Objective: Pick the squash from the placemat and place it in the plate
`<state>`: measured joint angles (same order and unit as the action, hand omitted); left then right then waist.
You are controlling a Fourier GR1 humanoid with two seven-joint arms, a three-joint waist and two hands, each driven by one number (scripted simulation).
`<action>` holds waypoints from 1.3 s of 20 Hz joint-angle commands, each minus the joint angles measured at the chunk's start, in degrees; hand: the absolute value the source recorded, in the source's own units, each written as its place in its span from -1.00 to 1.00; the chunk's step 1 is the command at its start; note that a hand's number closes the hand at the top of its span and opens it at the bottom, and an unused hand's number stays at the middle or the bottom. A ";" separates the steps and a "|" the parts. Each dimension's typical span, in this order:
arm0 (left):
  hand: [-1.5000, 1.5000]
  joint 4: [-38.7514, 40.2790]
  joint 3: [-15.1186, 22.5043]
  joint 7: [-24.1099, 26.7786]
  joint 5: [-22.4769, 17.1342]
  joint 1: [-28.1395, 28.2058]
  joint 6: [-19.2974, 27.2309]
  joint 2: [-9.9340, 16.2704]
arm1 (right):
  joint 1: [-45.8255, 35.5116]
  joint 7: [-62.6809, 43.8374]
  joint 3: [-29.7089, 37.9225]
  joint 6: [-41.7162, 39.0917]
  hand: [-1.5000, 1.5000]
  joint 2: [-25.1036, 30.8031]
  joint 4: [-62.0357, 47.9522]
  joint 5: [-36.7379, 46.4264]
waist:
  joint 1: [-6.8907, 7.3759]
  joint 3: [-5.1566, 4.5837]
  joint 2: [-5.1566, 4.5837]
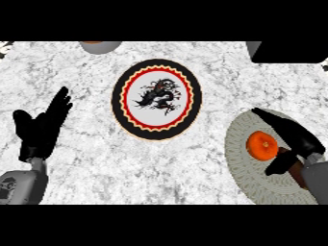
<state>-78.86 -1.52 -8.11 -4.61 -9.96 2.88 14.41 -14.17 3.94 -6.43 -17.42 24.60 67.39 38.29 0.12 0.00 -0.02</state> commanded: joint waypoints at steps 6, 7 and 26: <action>0.00 -4.64 -1.19 -2.42 -0.10 1.59 -1.95 0.22 | 1.54 9.37 -2.22 -0.77 1.00 -0.37 -1.86 3.73 | 0.10 0.02 0.06; 0.00 -8.42 0.70 -4.31 1.46 5.08 0.03 -1.31 | 0.85 7.63 -3.18 -0.76 1.00 -2.05 -2.07 4.70 | 0.27 0.02 0.08; 0.00 -1.58 4.30 -2.92 2.57 -3.71 -3.96 -3.56 | -25.56 -37.25 -26.39 21.46 1.00 -24.53 3.27 10.01 | 9.07 -0.07 -0.55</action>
<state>-81.11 1.74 -10.57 -2.53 -12.55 -0.83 11.42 -33.18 -24.89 -29.39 -3.68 1.03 69.93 46.78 8.68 -0.12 -0.63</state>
